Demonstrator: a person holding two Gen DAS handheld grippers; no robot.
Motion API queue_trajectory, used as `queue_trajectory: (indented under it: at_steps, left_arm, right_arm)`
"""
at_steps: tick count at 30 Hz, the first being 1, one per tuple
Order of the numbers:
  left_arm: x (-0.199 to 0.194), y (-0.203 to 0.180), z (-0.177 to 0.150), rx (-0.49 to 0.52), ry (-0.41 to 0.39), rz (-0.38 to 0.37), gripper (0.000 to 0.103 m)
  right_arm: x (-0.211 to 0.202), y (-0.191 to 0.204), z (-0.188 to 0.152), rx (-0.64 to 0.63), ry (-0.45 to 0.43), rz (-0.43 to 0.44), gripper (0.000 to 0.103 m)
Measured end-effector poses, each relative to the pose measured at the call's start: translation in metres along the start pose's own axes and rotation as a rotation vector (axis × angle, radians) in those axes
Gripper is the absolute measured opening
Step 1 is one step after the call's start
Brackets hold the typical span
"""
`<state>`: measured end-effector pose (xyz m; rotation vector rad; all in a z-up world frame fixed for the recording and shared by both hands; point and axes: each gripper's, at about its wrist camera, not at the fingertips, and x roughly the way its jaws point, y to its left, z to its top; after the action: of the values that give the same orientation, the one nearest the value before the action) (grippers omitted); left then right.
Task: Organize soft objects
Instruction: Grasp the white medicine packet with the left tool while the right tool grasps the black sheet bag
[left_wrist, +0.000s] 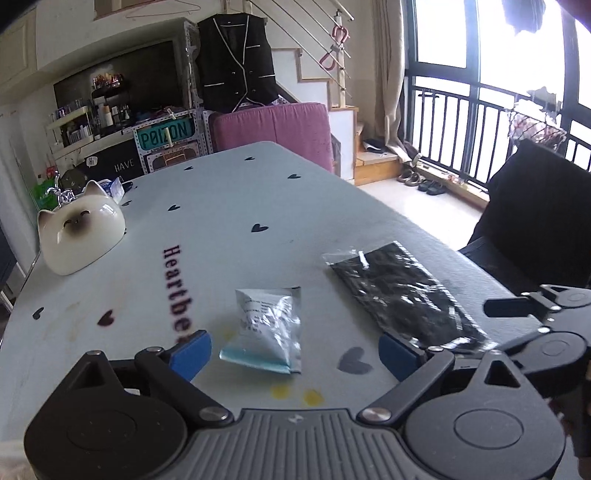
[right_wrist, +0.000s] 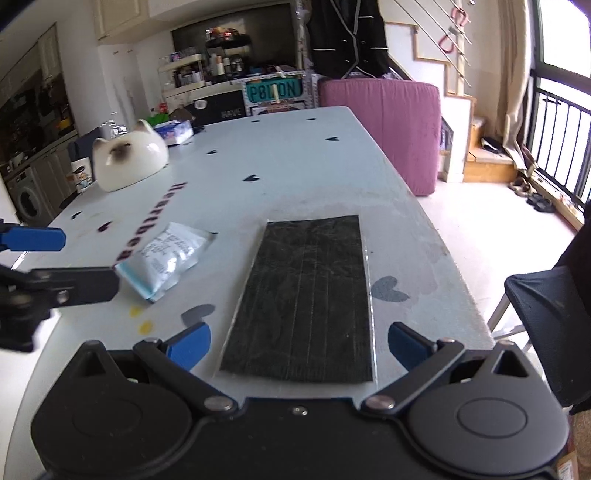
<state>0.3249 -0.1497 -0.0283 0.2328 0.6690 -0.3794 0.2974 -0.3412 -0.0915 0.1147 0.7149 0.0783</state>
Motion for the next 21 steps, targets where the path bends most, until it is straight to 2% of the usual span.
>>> queue_trajectory:
  at_steps: [5,9,15,21]
  left_arm:
    - [0.042,0.006,0.005,0.011,0.047,0.008,0.095]
    - [0.066,0.003,0.001,0.062,0.084,0.029,0.091]
    - [0.077,0.008,-0.001,0.064,0.089,0.048,0.089]
    - [0.083,0.015,0.002,0.01,0.076,0.066,0.079]
  right_arm:
    - [0.02,0.005,0.001,-0.01,0.016,-0.002,0.103]
    - [0.03,0.018,-0.002,-0.094,0.004,-0.062,0.103]
    - [0.024,0.016,-0.008,-0.104,-0.018,-0.058,0.101]
    - [0.002,0.016,-0.024,-0.123,-0.011,-0.032,0.096]
